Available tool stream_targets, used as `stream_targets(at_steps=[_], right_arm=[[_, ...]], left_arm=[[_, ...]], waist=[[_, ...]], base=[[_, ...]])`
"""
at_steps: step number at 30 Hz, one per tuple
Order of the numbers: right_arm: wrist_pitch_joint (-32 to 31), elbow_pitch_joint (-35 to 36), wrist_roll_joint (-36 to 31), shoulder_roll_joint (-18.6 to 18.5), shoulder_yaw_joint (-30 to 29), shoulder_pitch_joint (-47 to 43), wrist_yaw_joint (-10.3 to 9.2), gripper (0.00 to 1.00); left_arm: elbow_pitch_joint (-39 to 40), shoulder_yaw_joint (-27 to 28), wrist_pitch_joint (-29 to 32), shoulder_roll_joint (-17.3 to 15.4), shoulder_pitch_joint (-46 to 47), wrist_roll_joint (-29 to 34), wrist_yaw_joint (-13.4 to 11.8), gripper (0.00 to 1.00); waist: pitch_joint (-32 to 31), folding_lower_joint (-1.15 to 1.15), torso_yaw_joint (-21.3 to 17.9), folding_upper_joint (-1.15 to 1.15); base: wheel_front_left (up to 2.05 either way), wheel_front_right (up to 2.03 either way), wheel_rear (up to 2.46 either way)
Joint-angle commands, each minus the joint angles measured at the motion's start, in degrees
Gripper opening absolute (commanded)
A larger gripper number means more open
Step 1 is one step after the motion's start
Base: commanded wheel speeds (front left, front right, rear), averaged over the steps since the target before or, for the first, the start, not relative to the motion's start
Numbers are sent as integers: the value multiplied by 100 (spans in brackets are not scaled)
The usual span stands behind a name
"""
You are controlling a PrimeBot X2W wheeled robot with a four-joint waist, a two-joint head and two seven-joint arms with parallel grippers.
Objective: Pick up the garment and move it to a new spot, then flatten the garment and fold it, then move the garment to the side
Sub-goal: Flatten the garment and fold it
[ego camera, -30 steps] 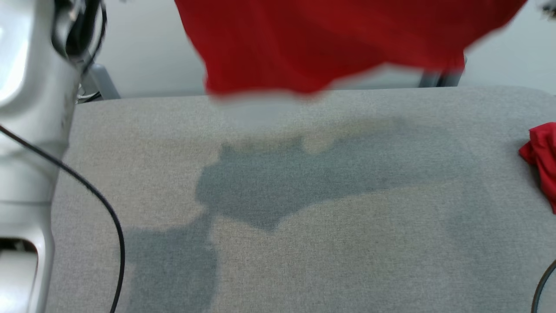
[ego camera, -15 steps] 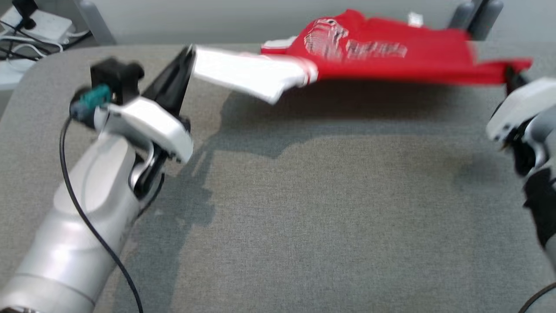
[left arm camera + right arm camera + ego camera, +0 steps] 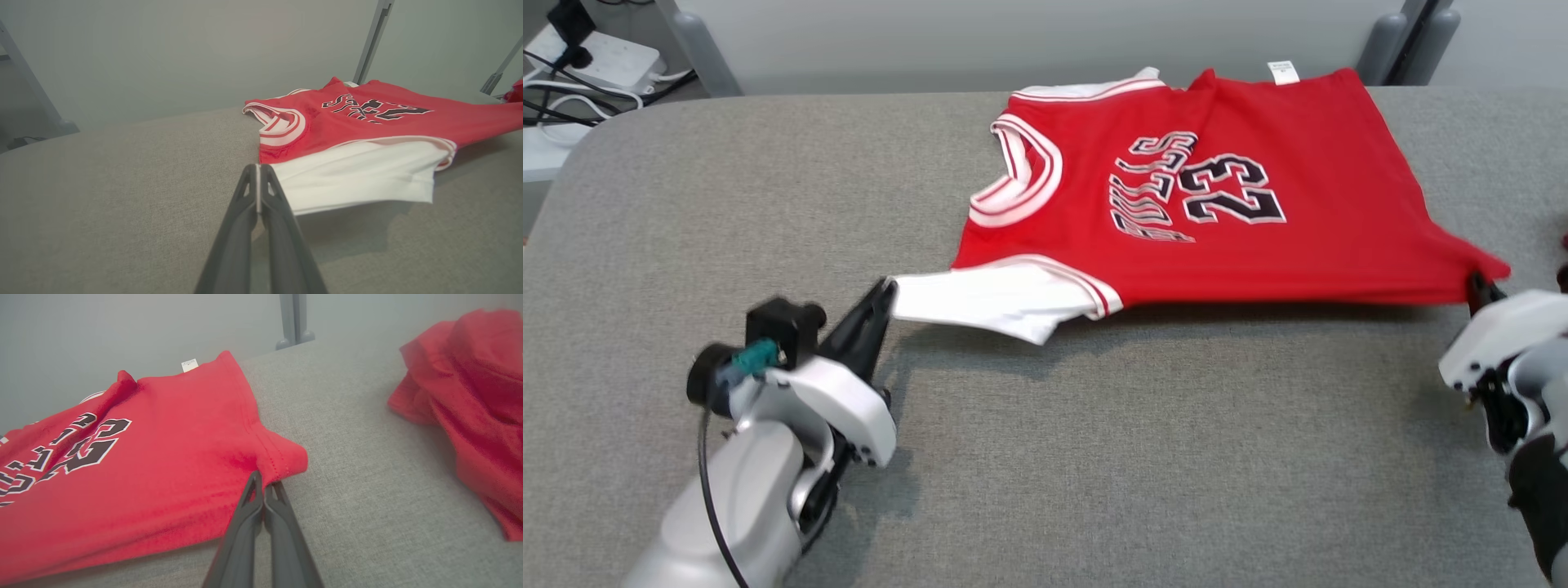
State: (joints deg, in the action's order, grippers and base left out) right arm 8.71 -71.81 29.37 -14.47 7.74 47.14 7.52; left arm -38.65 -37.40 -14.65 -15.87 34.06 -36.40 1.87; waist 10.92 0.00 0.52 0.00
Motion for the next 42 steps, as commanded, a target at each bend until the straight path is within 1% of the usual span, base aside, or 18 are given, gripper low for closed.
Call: stream_targets(at_steps=[1,2,3,5,6,12,20,27,33,37,40,42], right_arm=[[140,7,87,-168,31,-300,-3,0],[140,7,87,-168,31,-300,-3,0],[147,-4,133,-156,21,-501,-3,0],[173,17,151,-130,39,-685,-3,0],[173,17,151,-130,39,-685,-3,0],[212,42,234,-67,14,-1151,-3,0],[188,270,292,25,12,-1613,-3,0],[-63,647,266,48,24,-2051,-3,0],[-375,1018,161,-28,-195,-2552,-3,0],[-586,1361,15,4,-477,-2912,-3,0],[-743,1715,-179,58,-735,-3173,-3,0],[-814,2091,-356,109,-946,-3341,-3,0]], left_arm=[[363,226,-30,-344,-190,50,-256,0],[363,226,-30,-344,-190,50,-256,0],[690,215,17,-449,-474,81,-462,0],[1060,230,98,-529,-784,52,-667,0],[1060,230,98,-529,-784,52,-667,0],[2090,232,467,-737,-1672,-75,-1215,0],[3180,204,1013,-1025,-2465,-197,-1774,0],[3824,187,1484,-1379,-2905,-215,-2154,0],[4276,182,1692,-1591,-3137,-141,-2444,0],[4432,163,1737,-1600,-3198,-135,-2525,0],[4374,103,1740,-1551,-3219,-145,-2505,0],[4321,86,1703,-1503,-3218,-159,-2488,0]], waist=[[-78,0,70,0],[-78,0,70,0],[-114,0,96,0],[-142,0,108,0],[-142,0,108,0],[-213,0,119,0],[-332,0,143,0],[-485,0,139,0],[-545,0,156,0],[-527,0,160,0],[-515,0,144,0],[-514,0,126,0]], base=[[0,0,0],[0,0,0],[0,0,0],[0,0,0],[0,0,0],[0,0,0],[0,0,0],[0,0,0],[0,0,0],[0,0,0],[0,0,0],[0,0,0]])
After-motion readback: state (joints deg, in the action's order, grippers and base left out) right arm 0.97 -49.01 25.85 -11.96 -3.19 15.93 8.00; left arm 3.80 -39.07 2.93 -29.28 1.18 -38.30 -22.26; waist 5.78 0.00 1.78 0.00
